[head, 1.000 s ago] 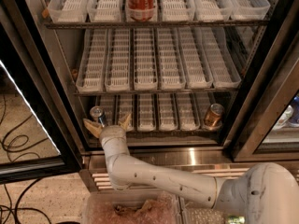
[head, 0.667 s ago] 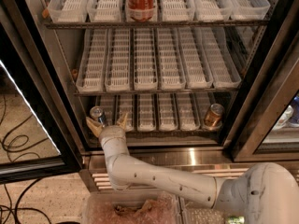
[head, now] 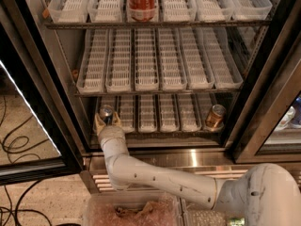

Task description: Pick redbull can from bottom shelf of fridge

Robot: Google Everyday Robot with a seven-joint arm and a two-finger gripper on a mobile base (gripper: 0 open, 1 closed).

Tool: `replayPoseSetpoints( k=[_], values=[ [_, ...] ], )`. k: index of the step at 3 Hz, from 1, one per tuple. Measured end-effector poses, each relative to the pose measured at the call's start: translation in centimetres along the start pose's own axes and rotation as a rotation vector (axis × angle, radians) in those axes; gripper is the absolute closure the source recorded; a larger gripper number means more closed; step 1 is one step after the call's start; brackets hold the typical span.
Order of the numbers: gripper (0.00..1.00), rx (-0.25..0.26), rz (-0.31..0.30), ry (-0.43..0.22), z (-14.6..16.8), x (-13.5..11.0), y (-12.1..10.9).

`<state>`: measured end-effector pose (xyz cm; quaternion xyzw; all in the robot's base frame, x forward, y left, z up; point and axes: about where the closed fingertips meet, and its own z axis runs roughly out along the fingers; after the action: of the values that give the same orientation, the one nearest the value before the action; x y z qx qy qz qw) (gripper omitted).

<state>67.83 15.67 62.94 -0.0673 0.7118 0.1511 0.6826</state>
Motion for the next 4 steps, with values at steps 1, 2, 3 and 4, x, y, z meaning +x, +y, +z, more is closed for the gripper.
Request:
replayPoseSetpoints(
  k=[1,2,3,4],
  values=[
    [0.71,0.000,0.000,0.000,0.00,0.00,0.01],
    [0.71,0.000,0.000,0.000,0.00,0.00,0.01],
    [0.90,0.000,0.000,0.000,0.00,0.00,0.01],
    [1.00,0.000,0.000,0.000,0.00,0.00,0.01]
  ],
)
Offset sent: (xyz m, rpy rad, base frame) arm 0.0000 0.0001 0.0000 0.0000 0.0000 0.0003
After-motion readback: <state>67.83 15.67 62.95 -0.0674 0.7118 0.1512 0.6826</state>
